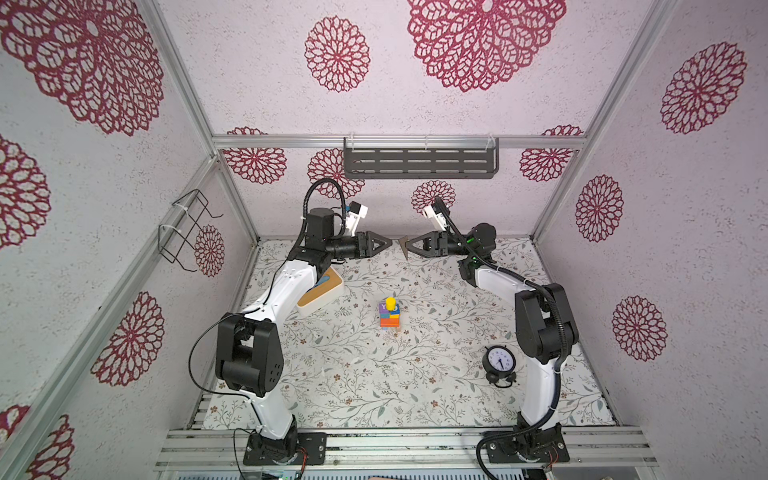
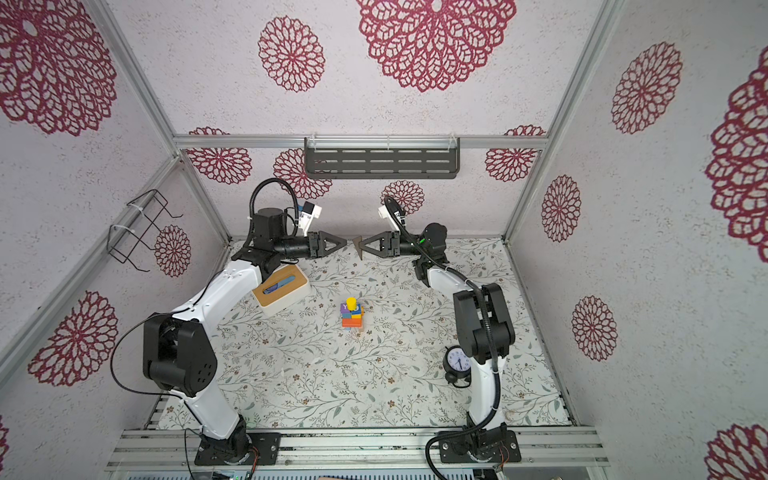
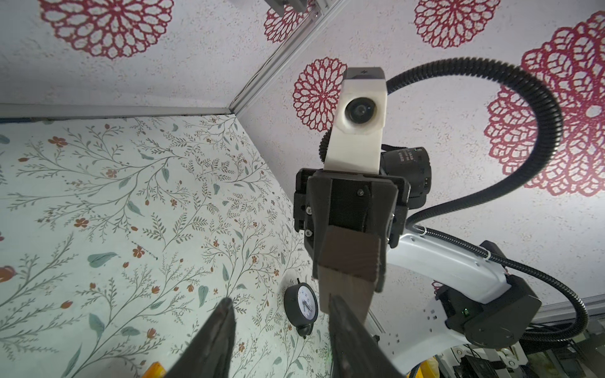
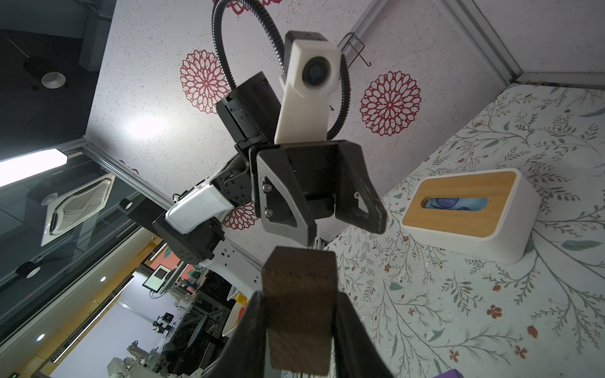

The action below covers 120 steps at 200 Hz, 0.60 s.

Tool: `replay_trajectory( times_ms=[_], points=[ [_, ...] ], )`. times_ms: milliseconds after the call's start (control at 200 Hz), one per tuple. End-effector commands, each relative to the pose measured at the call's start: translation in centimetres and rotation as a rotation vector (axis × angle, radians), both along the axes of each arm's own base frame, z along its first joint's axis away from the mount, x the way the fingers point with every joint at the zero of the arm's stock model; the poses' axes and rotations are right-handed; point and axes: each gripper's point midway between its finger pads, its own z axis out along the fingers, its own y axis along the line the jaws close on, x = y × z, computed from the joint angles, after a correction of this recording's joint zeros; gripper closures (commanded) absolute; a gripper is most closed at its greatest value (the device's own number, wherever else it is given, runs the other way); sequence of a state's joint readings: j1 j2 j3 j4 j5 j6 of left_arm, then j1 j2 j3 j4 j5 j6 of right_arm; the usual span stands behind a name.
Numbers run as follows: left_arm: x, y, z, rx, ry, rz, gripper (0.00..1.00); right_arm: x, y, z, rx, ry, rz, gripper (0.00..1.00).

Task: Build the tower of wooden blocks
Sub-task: 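Close the left gripper on the brown block held by the right gripper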

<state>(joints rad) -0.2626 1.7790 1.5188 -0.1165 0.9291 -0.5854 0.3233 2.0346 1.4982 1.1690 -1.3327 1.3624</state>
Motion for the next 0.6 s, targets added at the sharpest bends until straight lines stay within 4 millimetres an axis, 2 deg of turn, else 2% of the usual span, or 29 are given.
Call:
replay_trajectory(
  times_ms=[0, 265, 595],
  points=[
    [0.2, -0.6, 0.6, 0.0, -0.044, -0.018, 0.49, -1.2, -0.5, 2.9, 0.031, -0.117, 0.0, 0.79],
    [-0.6, -0.8, 1.8, -0.062, -0.074, -0.049, 0.47, -0.8, -0.5, 2.7, 0.025, -0.11, -0.01, 0.8],
    [-0.6, -2.1, 1.6, -0.062, -0.067, -0.086, 0.51, -0.5, -0.5, 2.4, 0.019, -0.106, -0.018, 0.81]
  ],
)
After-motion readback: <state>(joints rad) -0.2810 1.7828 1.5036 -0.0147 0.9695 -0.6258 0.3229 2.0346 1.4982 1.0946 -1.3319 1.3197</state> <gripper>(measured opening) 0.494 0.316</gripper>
